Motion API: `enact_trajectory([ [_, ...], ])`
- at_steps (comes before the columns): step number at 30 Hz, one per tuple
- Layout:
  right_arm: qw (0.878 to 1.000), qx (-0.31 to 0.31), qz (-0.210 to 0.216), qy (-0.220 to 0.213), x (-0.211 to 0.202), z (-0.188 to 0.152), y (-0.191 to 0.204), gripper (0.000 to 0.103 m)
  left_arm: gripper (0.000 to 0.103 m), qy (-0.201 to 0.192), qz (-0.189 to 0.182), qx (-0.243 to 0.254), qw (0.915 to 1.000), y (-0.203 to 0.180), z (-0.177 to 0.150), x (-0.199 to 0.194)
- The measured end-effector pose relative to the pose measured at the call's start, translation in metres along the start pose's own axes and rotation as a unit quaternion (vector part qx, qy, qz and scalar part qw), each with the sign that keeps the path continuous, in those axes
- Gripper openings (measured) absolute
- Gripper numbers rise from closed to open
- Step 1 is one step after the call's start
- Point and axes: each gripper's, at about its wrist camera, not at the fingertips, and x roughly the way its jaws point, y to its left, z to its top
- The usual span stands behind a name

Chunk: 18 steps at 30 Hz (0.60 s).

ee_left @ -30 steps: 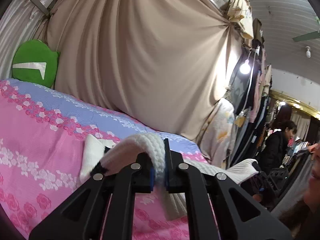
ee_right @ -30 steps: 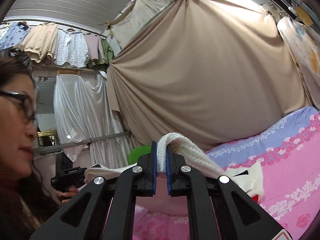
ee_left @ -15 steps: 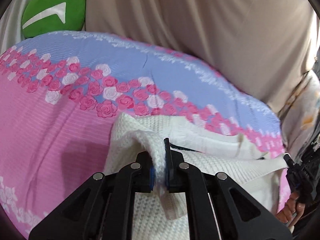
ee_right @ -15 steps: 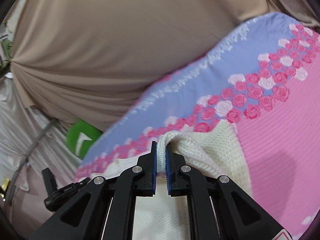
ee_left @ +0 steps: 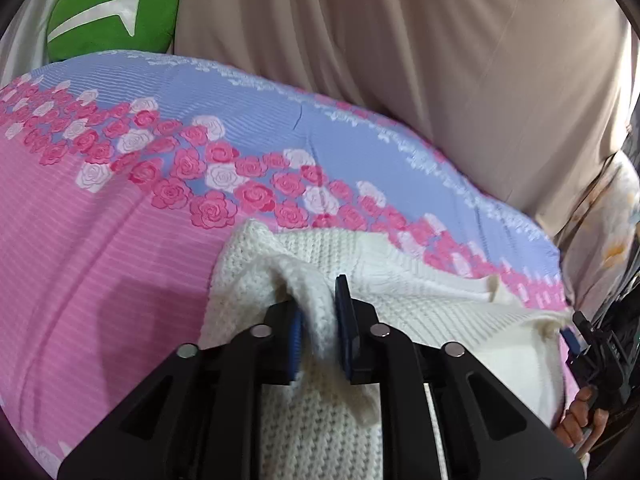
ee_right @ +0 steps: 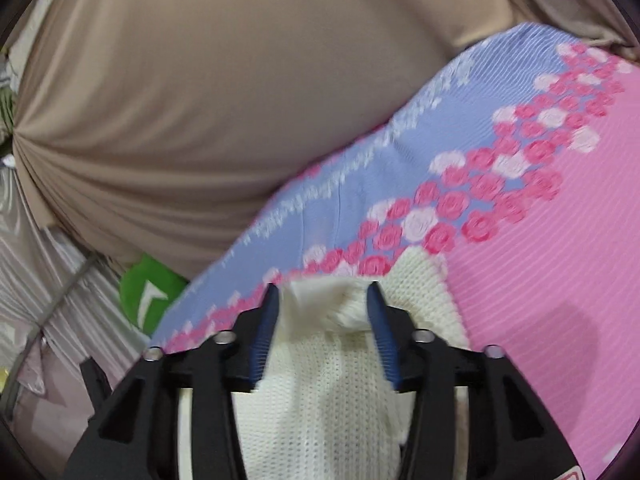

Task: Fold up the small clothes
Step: 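Lower the folded sweater onto the bed and open both tools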

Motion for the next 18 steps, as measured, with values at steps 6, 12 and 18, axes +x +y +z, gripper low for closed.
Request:
enact_trajectory([
  [6,0.997,-0.07,0.008,0.022,-0.045,-0.032,0.045,0.036,0.035,-0.054,0.002,0.051,0.9973,-0.029,-0.01,-0.074],
  [12,0.974,-0.174,0.029,0.145,-0.025,-0.124,0.112,0.031,0.036,0.01,-0.025,0.134,0.9906,-0.075,-0.063,-0.087],
  [18,0.952,-0.228,-0.014,0.203,-0.004,-0.165,0.123,0.024,0.036,0.081,0.005,0.139,0.9869,-0.07,-0.102,-0.054],
])
